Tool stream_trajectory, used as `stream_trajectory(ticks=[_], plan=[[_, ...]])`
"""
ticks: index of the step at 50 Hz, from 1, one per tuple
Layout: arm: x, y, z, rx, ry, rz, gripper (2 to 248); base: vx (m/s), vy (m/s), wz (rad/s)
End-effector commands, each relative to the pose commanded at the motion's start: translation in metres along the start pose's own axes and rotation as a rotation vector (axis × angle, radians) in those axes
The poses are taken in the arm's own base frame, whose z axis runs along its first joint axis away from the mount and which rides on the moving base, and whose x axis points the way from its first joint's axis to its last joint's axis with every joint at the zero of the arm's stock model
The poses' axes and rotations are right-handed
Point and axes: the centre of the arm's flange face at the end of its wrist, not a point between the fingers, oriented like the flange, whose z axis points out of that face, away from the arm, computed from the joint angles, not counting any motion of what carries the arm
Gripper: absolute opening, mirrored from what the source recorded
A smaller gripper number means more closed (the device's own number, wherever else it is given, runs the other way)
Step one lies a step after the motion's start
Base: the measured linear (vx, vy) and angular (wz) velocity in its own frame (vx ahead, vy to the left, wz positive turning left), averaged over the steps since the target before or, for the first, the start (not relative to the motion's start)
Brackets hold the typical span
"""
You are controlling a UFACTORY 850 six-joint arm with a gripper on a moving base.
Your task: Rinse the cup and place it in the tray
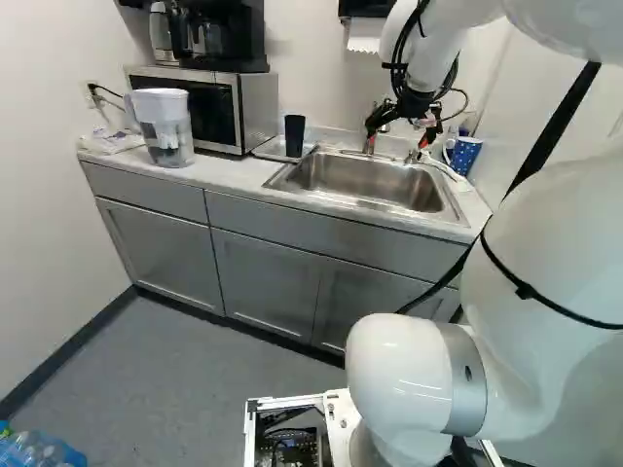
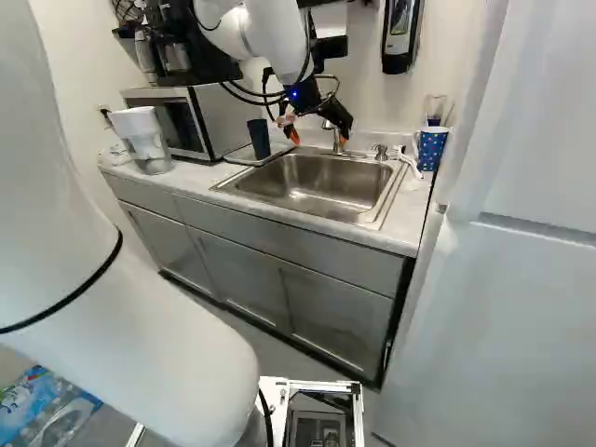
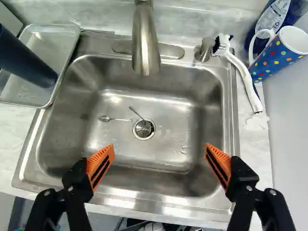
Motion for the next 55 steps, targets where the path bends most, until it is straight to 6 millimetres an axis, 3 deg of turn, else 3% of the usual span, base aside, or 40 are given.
stream_trajectory(ticks=[33, 55], plan=[[0.0, 0.0, 0.0, 0.0, 0.0, 0.0, 247, -0.003, 0.016, 0.005], [0.0, 0.0, 0.0, 0.0, 0.0, 0.0, 247, -0.03, 0.069, 0.002]])
